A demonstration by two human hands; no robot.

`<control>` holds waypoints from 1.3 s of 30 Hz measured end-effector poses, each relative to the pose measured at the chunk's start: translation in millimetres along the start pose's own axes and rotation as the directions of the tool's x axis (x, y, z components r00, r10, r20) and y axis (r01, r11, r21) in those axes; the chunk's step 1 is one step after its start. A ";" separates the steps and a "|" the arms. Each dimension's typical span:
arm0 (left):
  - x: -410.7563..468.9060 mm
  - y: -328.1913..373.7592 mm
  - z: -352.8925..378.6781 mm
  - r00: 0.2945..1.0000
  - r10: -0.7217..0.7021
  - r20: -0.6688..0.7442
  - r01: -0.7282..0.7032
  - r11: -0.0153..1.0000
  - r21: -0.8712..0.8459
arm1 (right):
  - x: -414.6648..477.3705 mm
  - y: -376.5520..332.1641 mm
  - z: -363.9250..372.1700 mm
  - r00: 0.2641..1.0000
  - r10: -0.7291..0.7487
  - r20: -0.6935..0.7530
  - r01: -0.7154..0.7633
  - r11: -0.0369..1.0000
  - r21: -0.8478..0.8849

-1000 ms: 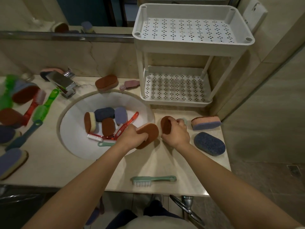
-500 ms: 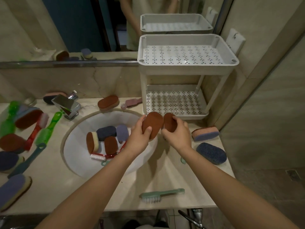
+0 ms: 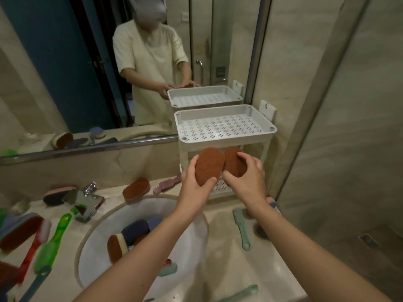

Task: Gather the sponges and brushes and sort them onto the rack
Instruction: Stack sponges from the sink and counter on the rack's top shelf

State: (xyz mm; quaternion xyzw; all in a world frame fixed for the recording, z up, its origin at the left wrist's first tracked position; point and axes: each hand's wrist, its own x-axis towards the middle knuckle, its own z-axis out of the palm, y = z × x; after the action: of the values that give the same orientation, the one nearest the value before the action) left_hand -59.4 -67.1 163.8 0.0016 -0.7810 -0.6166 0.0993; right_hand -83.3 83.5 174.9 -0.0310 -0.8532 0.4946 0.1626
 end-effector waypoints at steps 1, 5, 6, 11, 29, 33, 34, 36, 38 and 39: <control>2.1 5.0 -1.0 0.999 0.025 0.028 -0.025 1.000 0.004 | 1.6 -5.4 -4.1 1.000 -0.009 -0.026 0.009 1.000 0.016; 12.4 25.5 -4.6 0.989 0.096 0.112 -0.098 0.995 0.016 | 11.8 -21.3 -18.7 0.995 -0.032 -0.099 0.039 0.997 0.061; 14.7 31.1 -5.6 0.985 0.118 0.127 -0.121 0.992 0.018 | 15.4 -24.4 -21.8 0.993 -0.040 -0.108 0.047 0.997 0.062; 34.9 52.8 -4.0 0.953 0.237 0.190 -0.247 0.969 0.028 | 40.1 -36.5 -34.5 0.990 -0.093 -0.104 0.097 0.995 0.034; 172.8 73.2 70.9 0.997 0.073 -0.030 -0.039 0.787 0.616 | 196.1 -7.5 -43.7 0.977 -0.185 0.103 0.202 0.961 -0.189; 198.9 71.2 88.3 0.998 -0.002 -0.057 0.040 0.732 0.680 | 219.8 0.5 -36.4 0.946 -0.284 0.158 0.315 0.920 -0.233; 204.4 70.9 92.1 0.997 -0.008 -0.070 0.055 0.716 0.696 | 224.2 1.5 -34.3 0.940 -0.293 0.177 0.333 0.904 -0.268; 212.3 69.0 98.7 0.996 -0.009 -0.092 0.074 0.674 0.735 | 230.6 3.4 -30.5 0.932 -0.288 0.221 0.353 0.862 -0.365; 214.9 64.0 104.0 0.996 -0.005 -0.091 0.074 0.625 0.777 | 233.4 6.6 -27.4 0.924 -0.277 0.264 0.371 0.816 -0.443; 215.2 61.6 105.3 0.996 -0.011 -0.088 0.077 0.606 0.791 | 233.7 8.1 -26.3 0.920 -0.273 0.280 0.379 0.800 -0.465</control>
State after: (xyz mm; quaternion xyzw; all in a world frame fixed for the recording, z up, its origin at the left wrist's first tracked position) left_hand -279.5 22.1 232.9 0.0875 -0.9687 -0.2085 0.1022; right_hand -296.9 159.5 237.8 0.1246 -0.9574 0.2159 0.1455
